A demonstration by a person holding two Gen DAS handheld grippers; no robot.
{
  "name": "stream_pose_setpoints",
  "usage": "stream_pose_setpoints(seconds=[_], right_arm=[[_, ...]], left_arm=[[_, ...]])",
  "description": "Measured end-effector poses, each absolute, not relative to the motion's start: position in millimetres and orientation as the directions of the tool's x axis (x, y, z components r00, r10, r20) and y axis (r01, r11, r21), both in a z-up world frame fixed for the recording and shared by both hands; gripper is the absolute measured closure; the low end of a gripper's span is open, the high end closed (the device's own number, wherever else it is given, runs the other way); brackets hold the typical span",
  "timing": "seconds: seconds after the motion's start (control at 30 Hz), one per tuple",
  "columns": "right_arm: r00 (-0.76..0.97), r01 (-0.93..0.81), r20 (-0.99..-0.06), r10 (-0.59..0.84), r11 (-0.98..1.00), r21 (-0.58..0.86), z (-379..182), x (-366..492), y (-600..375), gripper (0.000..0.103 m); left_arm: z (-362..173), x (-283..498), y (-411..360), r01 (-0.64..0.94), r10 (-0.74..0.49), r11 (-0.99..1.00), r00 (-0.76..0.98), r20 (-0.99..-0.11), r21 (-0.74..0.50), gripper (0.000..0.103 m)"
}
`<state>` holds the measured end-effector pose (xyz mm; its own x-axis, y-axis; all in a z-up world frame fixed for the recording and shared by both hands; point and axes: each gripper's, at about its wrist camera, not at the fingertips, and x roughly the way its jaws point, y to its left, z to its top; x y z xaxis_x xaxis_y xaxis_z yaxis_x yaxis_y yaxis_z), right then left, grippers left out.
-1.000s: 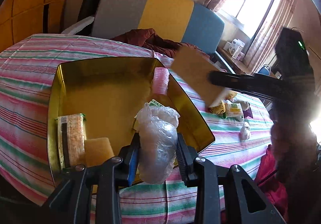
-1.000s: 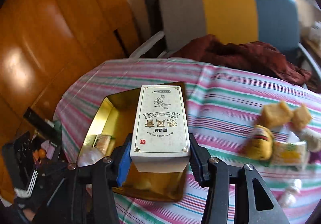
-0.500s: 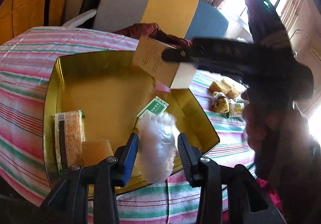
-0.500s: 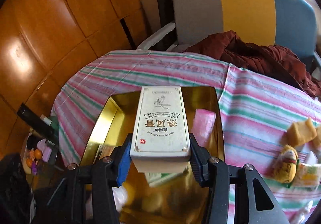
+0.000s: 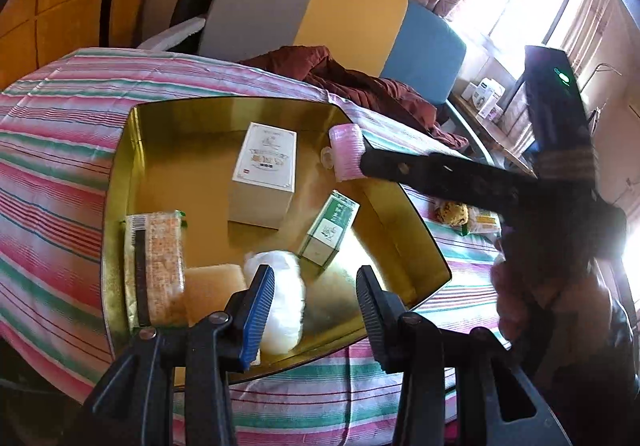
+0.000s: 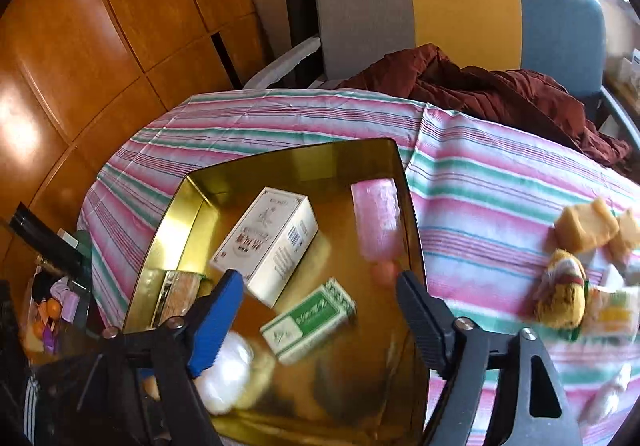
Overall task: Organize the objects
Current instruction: 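Carry cotton balls and white box into the gold tray and release both, then withdraw both open tools from the tray toward the remaining items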
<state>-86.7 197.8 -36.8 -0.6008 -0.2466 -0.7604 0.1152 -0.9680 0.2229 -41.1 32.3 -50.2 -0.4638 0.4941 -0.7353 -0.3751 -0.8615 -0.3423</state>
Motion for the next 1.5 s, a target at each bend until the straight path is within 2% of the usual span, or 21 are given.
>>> stream_pose_setpoints(seconds=[0.23, 0.8, 1.5], right_arm=[[-0.628, 0.12, -0.745, -0.224, -0.974, 0.192, -30, -62, 193, 0.0], [-0.631, 0.118, -0.754, -0.182, -0.983, 0.139, -38, -33, 189, 0.0], [-0.658, 0.05, -0.743, -0.122, -0.992, 0.119, -37, -23, 212, 0.0]], left_arm=[[-42, -37, 24, -0.328, 0.422, -0.901, -0.517, -0.745, -0.283, 0.06], [-15, -19, 20, -0.284, 0.274, -0.953, -0.659, -0.7, -0.106, 0.06], [-24, -17, 34, -0.299, 0.252, -0.952, -0.638, -0.728, -0.067, 0.06]])
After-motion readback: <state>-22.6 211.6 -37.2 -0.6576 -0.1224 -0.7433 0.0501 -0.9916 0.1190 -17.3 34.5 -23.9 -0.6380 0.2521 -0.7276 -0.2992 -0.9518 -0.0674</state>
